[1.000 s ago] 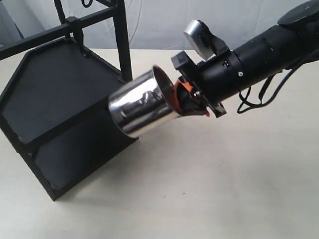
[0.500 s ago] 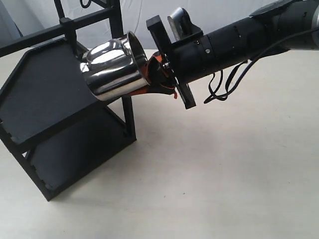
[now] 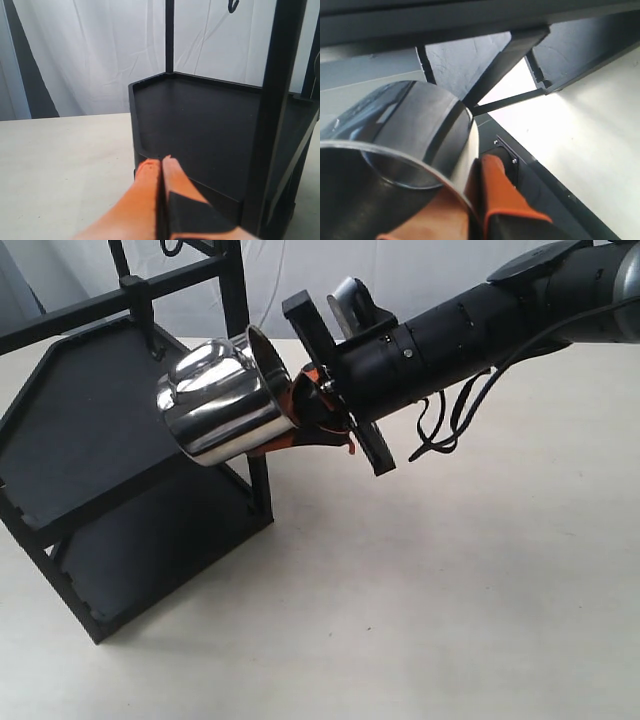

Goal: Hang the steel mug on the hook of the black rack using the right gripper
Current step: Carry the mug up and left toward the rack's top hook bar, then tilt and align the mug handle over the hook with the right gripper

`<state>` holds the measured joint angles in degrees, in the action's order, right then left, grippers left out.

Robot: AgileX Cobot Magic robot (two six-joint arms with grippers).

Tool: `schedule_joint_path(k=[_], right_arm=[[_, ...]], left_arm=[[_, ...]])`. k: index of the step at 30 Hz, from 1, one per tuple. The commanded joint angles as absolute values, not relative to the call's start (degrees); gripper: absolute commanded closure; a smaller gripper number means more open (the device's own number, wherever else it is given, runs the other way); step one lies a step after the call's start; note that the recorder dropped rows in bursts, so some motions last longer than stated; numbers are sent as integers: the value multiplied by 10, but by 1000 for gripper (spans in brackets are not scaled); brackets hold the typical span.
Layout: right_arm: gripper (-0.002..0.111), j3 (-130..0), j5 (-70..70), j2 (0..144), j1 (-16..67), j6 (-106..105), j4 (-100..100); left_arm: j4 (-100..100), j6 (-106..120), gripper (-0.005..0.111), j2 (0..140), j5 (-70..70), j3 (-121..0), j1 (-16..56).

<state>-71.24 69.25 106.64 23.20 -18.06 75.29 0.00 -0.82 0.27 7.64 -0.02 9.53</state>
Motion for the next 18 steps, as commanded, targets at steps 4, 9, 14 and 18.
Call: schedule_joint_path(k=[4, 9, 14, 18], right_arm=[[109, -717, 700, 1065, 243, -251, 739], [109, -717, 700, 1065, 243, -193, 752], [109, -717, 700, 1065, 243, -152, 754], [109, -717, 700, 1065, 243, -119, 769]], left_arm=[[0, -10, 105, 0, 73, 0, 98], [0, -10, 105, 0, 73, 0, 98], [0, -10, 105, 0, 73, 0, 98], [0, -10, 105, 0, 73, 0, 98]])
